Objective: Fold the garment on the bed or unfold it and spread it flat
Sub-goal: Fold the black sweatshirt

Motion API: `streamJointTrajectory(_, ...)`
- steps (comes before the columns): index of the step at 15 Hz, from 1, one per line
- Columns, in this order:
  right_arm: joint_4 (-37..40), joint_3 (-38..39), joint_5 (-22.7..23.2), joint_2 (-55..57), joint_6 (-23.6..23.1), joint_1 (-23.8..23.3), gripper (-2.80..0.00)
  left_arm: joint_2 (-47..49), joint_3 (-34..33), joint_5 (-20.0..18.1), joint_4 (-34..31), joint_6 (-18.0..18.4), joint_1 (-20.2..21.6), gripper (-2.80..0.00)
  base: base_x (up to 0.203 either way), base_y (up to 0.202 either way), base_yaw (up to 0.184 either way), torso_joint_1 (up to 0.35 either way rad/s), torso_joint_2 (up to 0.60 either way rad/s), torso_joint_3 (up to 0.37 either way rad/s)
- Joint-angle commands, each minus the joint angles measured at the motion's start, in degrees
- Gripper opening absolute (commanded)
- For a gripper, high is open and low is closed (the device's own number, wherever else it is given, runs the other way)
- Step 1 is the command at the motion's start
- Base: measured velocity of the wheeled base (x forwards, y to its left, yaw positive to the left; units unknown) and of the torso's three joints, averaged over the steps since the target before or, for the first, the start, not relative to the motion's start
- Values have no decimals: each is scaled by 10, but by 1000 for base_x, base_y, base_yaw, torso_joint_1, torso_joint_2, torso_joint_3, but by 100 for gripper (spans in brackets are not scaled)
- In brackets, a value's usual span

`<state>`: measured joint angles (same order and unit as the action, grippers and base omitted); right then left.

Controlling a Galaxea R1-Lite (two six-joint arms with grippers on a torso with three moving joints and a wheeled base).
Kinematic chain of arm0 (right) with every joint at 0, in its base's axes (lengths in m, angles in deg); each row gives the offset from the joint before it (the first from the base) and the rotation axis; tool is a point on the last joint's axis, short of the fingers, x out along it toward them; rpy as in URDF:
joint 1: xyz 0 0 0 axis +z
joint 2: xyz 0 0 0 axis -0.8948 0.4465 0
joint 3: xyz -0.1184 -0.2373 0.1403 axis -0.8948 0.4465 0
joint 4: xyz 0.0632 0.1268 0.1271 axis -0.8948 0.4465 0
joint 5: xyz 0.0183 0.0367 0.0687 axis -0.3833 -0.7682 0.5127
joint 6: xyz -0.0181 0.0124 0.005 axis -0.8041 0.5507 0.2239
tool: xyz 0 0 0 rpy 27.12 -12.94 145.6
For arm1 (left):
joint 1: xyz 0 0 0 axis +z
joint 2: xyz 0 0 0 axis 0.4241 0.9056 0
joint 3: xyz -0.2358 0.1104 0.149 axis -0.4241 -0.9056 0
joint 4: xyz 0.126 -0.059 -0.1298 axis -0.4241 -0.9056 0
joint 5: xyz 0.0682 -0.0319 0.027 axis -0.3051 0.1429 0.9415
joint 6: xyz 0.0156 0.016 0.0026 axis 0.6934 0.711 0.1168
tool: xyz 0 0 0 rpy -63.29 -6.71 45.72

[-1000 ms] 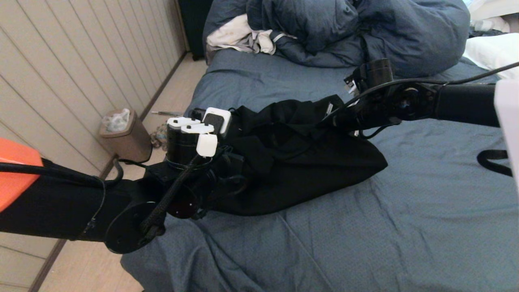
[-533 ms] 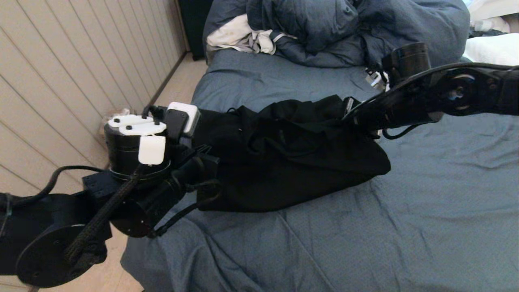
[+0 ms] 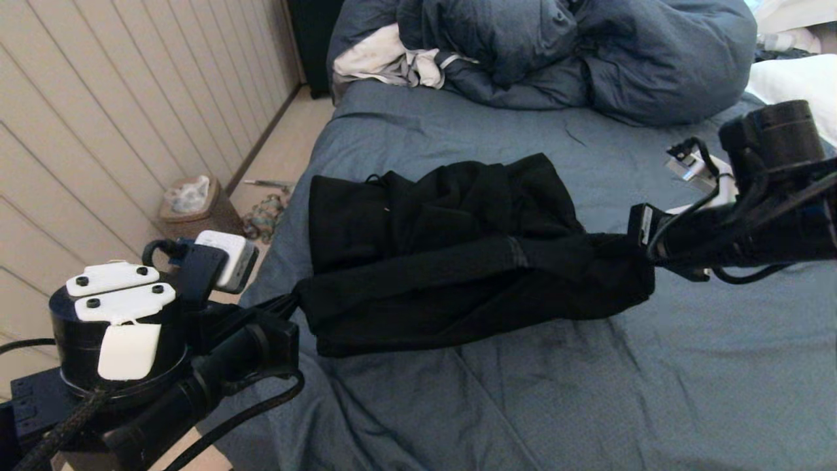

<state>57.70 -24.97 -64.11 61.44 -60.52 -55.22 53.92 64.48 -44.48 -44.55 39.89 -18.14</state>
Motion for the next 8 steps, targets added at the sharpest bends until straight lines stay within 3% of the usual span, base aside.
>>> streamJointTrajectory(1,0,48,1,-56,-5,-10,-280,-9,-12,2,2,-6,-2,-280,0,0,0,0,0,0)
streamJointTrajectory(8,4,150,3,-152,-15,-14,-280,-20,-46,2,0,-50,-66,-280,0,0,0,0,0,0)
